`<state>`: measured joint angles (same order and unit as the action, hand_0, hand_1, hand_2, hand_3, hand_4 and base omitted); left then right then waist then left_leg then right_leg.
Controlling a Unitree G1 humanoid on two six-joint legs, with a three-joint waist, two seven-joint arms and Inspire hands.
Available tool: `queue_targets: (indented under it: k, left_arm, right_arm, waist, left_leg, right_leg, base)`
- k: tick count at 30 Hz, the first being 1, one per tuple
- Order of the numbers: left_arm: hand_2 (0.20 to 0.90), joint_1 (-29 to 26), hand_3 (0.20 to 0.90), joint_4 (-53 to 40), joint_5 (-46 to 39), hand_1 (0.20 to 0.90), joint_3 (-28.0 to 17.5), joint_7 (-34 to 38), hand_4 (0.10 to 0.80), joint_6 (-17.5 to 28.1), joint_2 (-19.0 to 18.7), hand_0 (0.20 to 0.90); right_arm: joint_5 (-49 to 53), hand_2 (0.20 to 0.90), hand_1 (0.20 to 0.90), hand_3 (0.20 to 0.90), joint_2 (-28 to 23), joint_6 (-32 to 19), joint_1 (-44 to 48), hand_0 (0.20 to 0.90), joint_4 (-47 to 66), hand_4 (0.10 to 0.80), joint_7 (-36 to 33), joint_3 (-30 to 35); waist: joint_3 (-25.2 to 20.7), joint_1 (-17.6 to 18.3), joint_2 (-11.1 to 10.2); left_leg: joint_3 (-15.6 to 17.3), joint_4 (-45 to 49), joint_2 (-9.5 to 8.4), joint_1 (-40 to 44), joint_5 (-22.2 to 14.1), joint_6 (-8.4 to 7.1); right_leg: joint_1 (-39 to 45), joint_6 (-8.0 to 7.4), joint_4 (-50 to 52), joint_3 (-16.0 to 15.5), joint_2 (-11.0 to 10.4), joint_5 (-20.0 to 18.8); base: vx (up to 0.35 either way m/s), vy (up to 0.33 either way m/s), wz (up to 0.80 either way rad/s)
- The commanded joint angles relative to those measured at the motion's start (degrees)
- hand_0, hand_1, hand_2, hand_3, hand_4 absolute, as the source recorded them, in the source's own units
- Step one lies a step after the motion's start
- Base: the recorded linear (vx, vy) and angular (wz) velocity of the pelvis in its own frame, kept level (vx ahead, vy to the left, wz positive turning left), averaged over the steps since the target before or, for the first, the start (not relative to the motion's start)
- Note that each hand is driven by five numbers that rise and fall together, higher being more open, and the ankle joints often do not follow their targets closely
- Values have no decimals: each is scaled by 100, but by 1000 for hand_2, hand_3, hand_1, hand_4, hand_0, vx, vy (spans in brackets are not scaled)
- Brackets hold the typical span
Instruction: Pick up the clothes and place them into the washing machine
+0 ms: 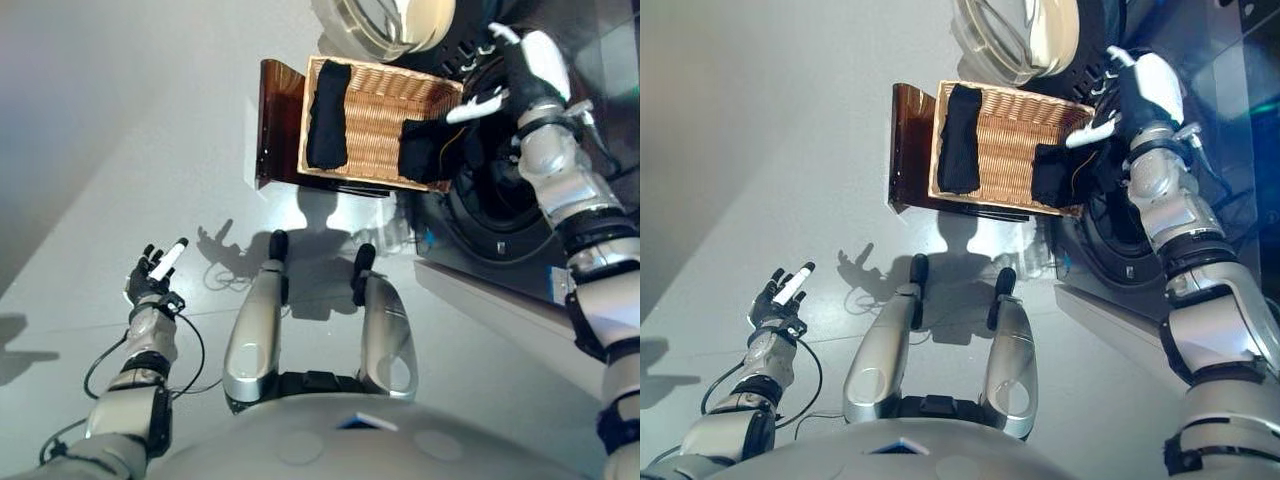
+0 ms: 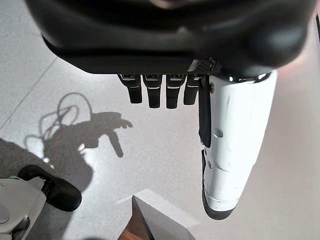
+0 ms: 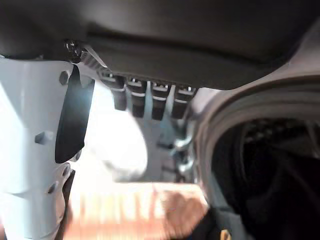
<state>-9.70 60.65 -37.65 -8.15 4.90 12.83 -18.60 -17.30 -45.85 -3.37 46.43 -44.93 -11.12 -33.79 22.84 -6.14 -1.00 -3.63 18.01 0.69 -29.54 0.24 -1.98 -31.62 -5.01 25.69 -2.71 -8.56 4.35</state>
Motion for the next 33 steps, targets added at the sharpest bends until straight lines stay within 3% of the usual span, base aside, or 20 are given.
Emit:
queue_targets:
  k: [1,14,25,26,33]
  left_arm:
    - [900,94,900,-45,119,900,-144,104,800,298,-571,900]
    - [900,-426,900,-116,-62,900,-26,367,800,420,-789,900]
    - [900,-570,900,-389,-270,900,145,557,800,450,-850,900]
    - [900,-579,900,-425,-277,900,164,574,800,455,-849,900]
    - [900,-534,900,-778,-328,900,246,648,800,505,-773,900]
  right_arm:
    - [-1030,900,900,900,-129,88,275,900,-223,800,-253,-84]
    - [-1874,900,900,900,576,518,923,900,-1637,800,-635,-701]
    - [-1783,900,900,900,967,927,1466,900,-2967,800,-941,-674]
    - [-1772,900,900,900,1005,945,1494,900,-3017,800,-964,-678]
    - [-1694,900,900,900,951,1011,1640,900,-3282,800,-1049,-685]
  waist:
    - [-283,-87,-92]
    - [71,-265,-294]
    - [249,-380,-125]
    - [239,-394,-101]
    - [279,-424,65]
  left_leg:
    - [125,181,-233,-314,-40,-159]
    - [-78,679,-202,-833,-141,-254]
    - [-207,1501,-223,-1515,-393,-275]
    - [-247,1649,-206,-1527,-628,-284]
    - [-311,1971,-238,-1911,-713,-289]
  right_leg:
    - [19,95,-724,-7,298,-506]
    - [-362,165,-401,-205,367,-358]
    - [-1020,242,505,-370,418,-39]
    - [-1050,220,679,-347,445,194]
    - [-1442,234,1148,-430,407,377]
  base:
    - [-5,-54,1]
    - [-14,-52,7]
    - [-17,-31,9]
    - [71,-38,3]
    - [-10,-26,9]
